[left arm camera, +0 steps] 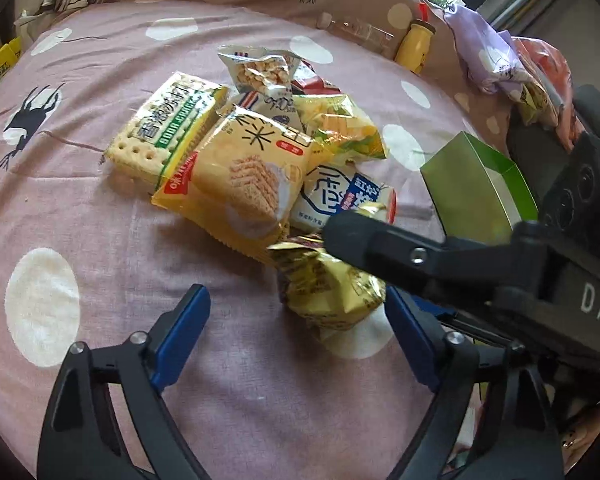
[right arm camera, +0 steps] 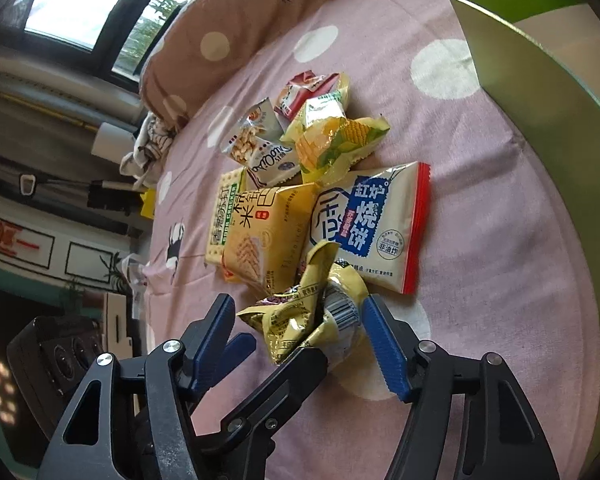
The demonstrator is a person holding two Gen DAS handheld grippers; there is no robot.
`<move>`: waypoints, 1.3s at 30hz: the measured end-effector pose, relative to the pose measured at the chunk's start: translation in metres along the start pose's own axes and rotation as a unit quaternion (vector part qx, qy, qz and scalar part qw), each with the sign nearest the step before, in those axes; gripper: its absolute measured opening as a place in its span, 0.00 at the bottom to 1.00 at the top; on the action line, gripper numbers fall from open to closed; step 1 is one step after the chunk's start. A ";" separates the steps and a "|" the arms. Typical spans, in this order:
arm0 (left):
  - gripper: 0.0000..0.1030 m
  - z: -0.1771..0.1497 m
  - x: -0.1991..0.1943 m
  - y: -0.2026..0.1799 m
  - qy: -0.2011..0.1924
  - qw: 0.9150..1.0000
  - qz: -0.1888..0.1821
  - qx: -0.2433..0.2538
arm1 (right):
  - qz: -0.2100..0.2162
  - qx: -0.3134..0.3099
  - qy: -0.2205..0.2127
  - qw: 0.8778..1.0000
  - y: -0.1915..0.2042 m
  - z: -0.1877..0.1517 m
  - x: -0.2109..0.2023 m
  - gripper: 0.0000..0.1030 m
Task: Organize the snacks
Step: 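Move the right gripper back to the pile and grasp the yellow crinkled bag, then carry the yellow crinkled bag into the green box and release it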
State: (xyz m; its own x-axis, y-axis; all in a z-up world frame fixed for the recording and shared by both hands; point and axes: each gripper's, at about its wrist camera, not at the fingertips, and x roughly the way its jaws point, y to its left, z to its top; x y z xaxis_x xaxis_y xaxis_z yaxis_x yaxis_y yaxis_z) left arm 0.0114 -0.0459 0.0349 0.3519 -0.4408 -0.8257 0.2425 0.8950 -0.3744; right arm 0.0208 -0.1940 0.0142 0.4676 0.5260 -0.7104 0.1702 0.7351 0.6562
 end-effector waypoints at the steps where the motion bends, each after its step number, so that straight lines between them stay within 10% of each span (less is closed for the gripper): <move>1: 0.79 0.000 0.002 -0.001 0.003 1.000 0.000 0.002 | -0.001 0.002 0.007 1.000 -0.002 0.000 0.003 0.66; 10: 0.48 -0.003 0.009 -0.009 0.004 1.000 -0.005 0.019 | 0.000 -0.012 0.020 1.000 0.002 -0.006 0.013 0.59; 39: 0.46 -0.008 -0.061 -0.047 -0.187 0.978 -0.046 0.082 | 0.037 -0.130 -0.164 0.977 0.053 -0.023 -0.071 0.58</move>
State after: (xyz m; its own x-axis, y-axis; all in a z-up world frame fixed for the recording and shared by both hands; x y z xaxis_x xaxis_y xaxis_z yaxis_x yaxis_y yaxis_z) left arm -0.0288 -0.0607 0.1001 0.6205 -0.5408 -0.5680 0.4202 0.8407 -0.3414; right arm -0.0232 -0.1828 0.0934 0.7299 0.4489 -0.5156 -0.0818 0.8061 0.5861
